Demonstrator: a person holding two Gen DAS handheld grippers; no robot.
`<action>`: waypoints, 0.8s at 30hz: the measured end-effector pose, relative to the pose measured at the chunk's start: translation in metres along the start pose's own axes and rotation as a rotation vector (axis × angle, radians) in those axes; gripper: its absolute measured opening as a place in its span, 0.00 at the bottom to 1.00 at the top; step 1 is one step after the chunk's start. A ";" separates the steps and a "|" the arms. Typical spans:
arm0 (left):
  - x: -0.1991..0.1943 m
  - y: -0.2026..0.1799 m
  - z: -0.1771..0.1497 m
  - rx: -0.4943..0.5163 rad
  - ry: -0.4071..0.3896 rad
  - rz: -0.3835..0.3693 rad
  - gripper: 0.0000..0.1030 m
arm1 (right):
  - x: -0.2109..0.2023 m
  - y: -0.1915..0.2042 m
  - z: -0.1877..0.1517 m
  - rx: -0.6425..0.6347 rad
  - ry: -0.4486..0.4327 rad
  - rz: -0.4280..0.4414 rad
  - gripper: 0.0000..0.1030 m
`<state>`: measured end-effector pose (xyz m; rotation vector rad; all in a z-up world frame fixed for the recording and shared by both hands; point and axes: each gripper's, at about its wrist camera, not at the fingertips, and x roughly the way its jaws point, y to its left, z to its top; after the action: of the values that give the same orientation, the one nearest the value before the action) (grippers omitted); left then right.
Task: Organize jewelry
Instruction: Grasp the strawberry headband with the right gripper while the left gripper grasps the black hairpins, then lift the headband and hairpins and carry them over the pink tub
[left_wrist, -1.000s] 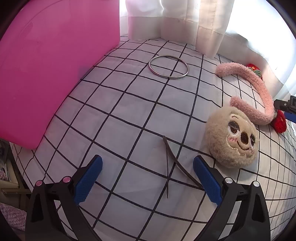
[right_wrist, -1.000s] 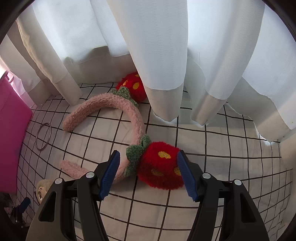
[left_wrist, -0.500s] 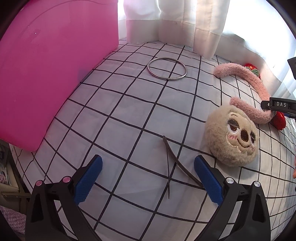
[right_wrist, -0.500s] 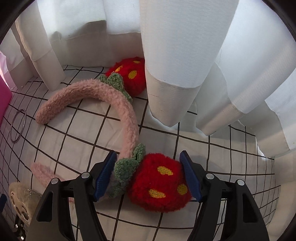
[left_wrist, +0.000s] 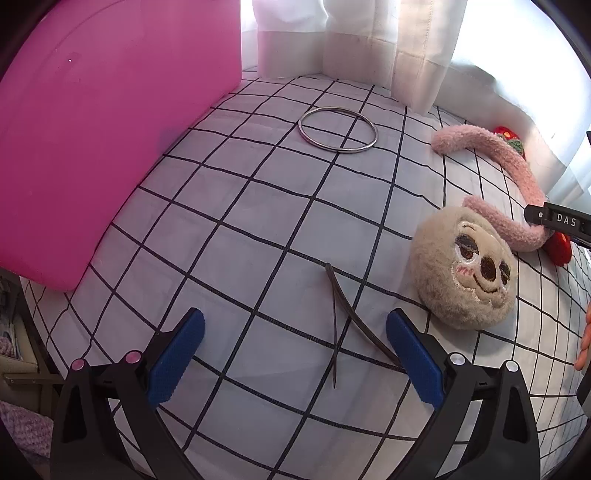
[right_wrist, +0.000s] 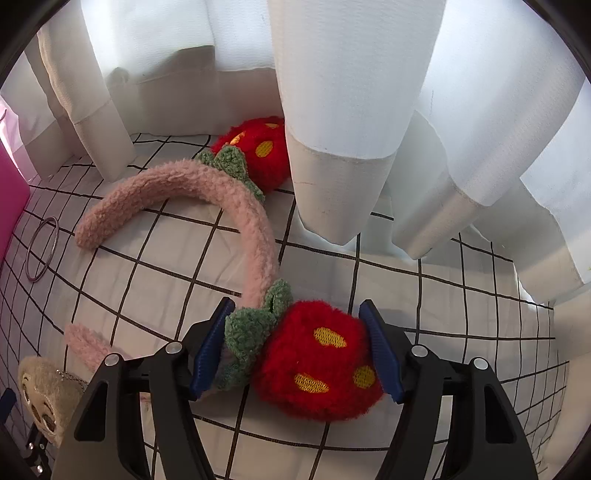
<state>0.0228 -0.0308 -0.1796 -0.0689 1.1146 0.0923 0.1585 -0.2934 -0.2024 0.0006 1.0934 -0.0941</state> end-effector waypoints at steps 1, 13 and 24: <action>-0.001 0.000 0.000 -0.001 0.003 0.000 0.92 | 0.000 0.000 -0.001 0.002 -0.001 0.005 0.61; -0.015 -0.005 0.000 0.014 0.000 -0.024 0.18 | -0.005 0.006 -0.019 -0.003 -0.018 0.028 0.48; -0.028 0.002 0.009 0.034 -0.029 -0.030 0.15 | -0.023 -0.021 -0.033 0.078 -0.071 0.088 0.45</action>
<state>0.0187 -0.0292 -0.1504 -0.0540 1.0855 0.0472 0.1169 -0.3114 -0.1967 0.1149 1.0168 -0.0572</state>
